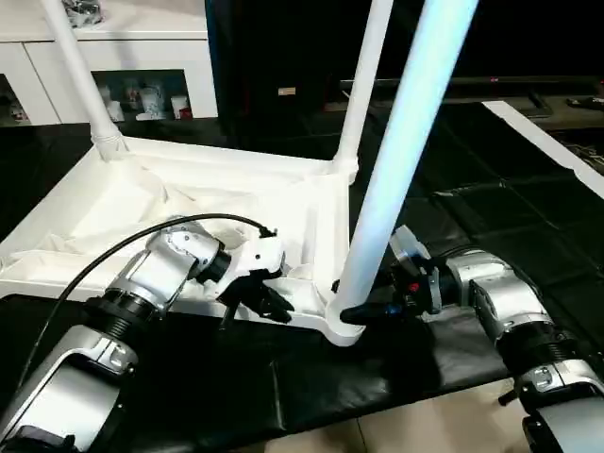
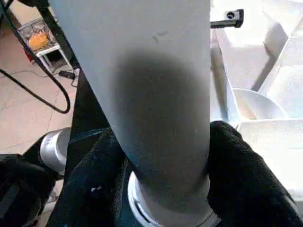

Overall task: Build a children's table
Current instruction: Rotate leg to tighten

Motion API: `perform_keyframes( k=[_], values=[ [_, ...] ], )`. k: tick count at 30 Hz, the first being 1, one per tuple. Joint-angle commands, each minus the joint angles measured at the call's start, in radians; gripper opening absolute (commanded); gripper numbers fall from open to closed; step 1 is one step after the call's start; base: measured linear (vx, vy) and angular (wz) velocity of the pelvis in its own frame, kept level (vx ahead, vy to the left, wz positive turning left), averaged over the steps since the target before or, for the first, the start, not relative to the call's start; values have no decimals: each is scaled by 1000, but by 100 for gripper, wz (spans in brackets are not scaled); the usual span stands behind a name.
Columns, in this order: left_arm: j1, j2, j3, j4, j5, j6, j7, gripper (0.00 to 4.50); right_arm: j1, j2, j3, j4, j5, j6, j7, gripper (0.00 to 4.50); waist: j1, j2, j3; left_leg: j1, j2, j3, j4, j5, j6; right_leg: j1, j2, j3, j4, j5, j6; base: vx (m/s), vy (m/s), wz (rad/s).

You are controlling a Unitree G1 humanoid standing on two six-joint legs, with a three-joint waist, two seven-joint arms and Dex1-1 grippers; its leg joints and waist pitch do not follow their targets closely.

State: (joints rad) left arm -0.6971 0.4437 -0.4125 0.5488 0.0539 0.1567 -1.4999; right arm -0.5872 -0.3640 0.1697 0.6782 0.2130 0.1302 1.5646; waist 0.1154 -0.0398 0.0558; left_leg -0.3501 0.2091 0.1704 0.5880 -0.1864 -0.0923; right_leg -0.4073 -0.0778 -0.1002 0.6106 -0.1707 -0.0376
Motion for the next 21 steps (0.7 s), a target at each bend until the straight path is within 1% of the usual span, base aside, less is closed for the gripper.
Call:
perform_keyframes(
  k=[1,2,3,4,5,6,7,8,9,10,11,12,13,14,15,16,17,18,19,20,21],
  values=[
    [-22,-48,27,16,-6,49,96,0,16,18,-6,-41,16,61,-64,212,-3,8,-66,3,27,2,-65,-177,44,60,-68,54,-79,-292,-181,0,0,0],
    [-23,-57,34,20,-6,59,117,0,21,22,-5,-47,11,69,-82,211,-4,7,-66,3,27,1,-65,-178,40,59,-69,54,-80,-301,-177,0,0,0],
    [-26,-68,41,25,-3,81,147,0,28,28,-3,-57,1,74,-114,209,-4,8,-66,5,25,0,-65,-185,34,59,-69,53,-83,-327,-165,0,0,0],
    [-37,-111,66,50,8,135,255,0,47,63,-7,-71,-39,96,-251,208,-7,7,-65,1,24,-1,-66,-182,28,60,-69,53,-84,-342,-153,0,0,0],
    [-40,-128,76,58,9,161,293,0,53,78,-10,-75,-55,100,-307,208,-10,7,-61,4,25,-1,-68,-191,21,55,-66,53,-88,-358,-146,0,0,0],
    [-43,-143,84,63,6,181,318,0,58,95,-14,-78,-64,115,-357,207,-13,7,-61,9,19,-4,-68,-221,9,56,-71,48,-97,-437,-125,0,0,0],
    [-47,-157,90,66,4,195,339,0,60,111,-20,-82,-67,128,-393,206,-17,2,-62,6,16,-6,-67,-223,7,59,-73,47,-103,-482,-101,0,0,0],
    [-53,-186,104,73,1,222,384,0,64,147,-32,-90,-71,159,-469,204,-21,8,-62,3,16,-6,-68,-214,7,61,-73,49,-102,-477,-97,0,0,0],
    [-57,-202,109,76,-3,235,402,0,64,170,-40,-93,-72,182,-516,204,-29,6,-63,0,14,-7,-68,-202,10,60,-70,49,-103,-460,-97,0,0,0],
    [-66,-242,125,85,-11,263,450,0,48,222,-57,-82,-83,225,-630,203,-33,13,-65,0,15,-9,-68,-205,11,60,-69,48,-101,-450,-100,0,0,0],
    [-66,-242,125,85,-11,263,450,0,48,222,-57,-82,-83,225,-630,202,-39,11,-63,1,14,-6,-68,-207,10,56,-67,49,-104,-444,-102,0,0,0],
    [-75,-270,139,95,-17,278,488,0,29,259,-72,-62,-90,239,-713,202,-44,13,-63,4,11,-7,-67,-224,11,56,-67,46,-106,-460,-103,0,0,0],
    [-82,-287,148,102,-21,287,514,0,16,282,-83,-48,-90,245,-763,200,-50,12,-61,6,10,-7,-67,-241,9,52,-66,45,-109,-482,-100,0,0,0],
    [-93,-312,163,116,-26,296,558,0,-7,311,-91,-19,-103,240,-840,199,-54,11,-62,7,10,-8,-67,-247,9,53,-65,43,-110,-494,-96,0,0,0],
    [-97,-324,169,122,-29,300,577,0,-19,324,-94,-2,-111,235,-882,199,-59,12,-62,6,6,-9,-66,-252,7,52,-66,41,-114,-521,-85,0,0,0],
    [-107,-357,185,132,-29,306,634,0,-51,355,-102,44,-141,232,-1007,199,-61,11,-62,8,8,-10,-66,-255,8,50,-68,41,-117,-530,-82,0,0,0],
    [-107,-357,185,132,-29,306,634,0,-51,355,-102,44,-141,232,-1007,199,-64,13,-61,6,9,-11,-67,-253,6,49,-67,41,-114,-524,-85,0,0,0],
    [-107,-357,185,132,-29,306,634,0,-51,355,-102,44,-141,232,-1007,199,-63,14,-62,11,9,-10,-67,-263,13,48,-66,42,-118,-516,-84,0,0,0],
    [-109,-380,192,127,-24,320,660,0,-64,382,-105,57,-163,240,-1082,199,-63,13,-65,6,11,-10,-68,-248,19,52,-66,46,-110,-473,-92,0,0,0],
    [-109,-381,192,126,-23,321,661,0,-64,383,-106,56,-163,241,-1082,199,-64,13,-64,3,12,-10,-70,-240,19,53,-65,47,-108,-454,-97,0,0,0],
    [-105,-386,190,119,-15,324,668,0,-63,392,-108,48,-164,248,-1087,199,-63,11,-66,3,13,-9,-70,-227,23,53,-65,48,-105,-417,-106,0,0,0]
  ],
)
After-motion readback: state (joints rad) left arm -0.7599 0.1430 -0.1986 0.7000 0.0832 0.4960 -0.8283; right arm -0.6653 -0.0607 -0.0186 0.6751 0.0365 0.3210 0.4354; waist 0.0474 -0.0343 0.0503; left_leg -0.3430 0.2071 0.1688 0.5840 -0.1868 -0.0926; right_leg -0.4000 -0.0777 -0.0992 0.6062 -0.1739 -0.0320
